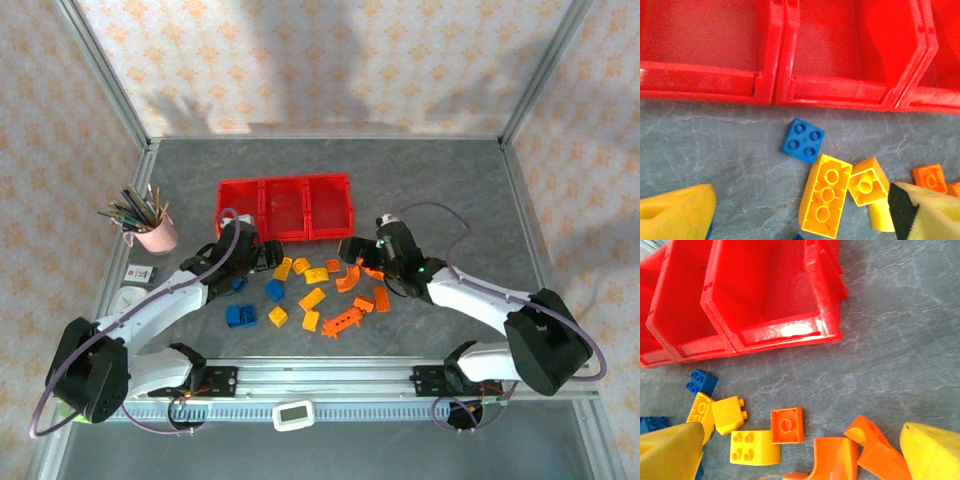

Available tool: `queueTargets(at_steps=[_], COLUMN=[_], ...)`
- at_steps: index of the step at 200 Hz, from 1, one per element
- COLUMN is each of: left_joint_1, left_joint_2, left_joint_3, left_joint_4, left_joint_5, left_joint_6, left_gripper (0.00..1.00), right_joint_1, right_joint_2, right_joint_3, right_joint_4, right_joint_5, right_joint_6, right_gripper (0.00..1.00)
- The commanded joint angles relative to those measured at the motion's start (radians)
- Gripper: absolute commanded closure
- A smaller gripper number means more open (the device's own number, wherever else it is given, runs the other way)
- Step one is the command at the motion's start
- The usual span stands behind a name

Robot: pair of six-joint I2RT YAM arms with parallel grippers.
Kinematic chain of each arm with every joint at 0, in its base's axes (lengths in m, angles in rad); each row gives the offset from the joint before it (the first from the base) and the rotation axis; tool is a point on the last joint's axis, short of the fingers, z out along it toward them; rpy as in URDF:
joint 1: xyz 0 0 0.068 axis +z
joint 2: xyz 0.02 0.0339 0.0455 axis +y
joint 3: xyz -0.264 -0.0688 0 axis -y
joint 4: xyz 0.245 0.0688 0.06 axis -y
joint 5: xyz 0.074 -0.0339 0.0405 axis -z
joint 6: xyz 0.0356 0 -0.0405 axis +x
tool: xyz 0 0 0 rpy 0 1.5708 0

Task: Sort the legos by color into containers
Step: Pick up the lego from the center of the table.

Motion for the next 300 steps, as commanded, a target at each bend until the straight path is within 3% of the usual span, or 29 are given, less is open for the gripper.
queueTargets(at_steps=[1,112,148,274,300], left_joint_1=[-0.009,-0.013,-0.001,-0.004,-0.004], left_joint_2=[0.062,0.471,0.557,0.539,0.530], left_joint_3=[0.034,0.240,0.320,0.273,0.259], left_joint_4=[-0.010,0.071,0.071,-0.038,-0.045], left_joint_5=[-0.038,-0.080,-0.118,-0.133,-0.157], left_joint_6=[-0.009,0.054,0.097,0.109,0.103], left_gripper=[0.09,0.10,0.15,0.33,0.41], right_joint_1=[0.013,0.023,0.024,0.024,0.023], right_joint_2=[0.010,0.052,0.057,0.117,0.115], right_joint_3=[0.029,0.053,0.053,0.084,0.079], right_joint_4=[0.030,0.023,0.024,0.030,0.031], right_joint_5=[0.040,0.082,0.090,0.071,0.069], right_joint_6=[0.040,0.017,0.014,0.018,0.021], right_gripper=[0.00,0.00,0.00,0.00,0.00])
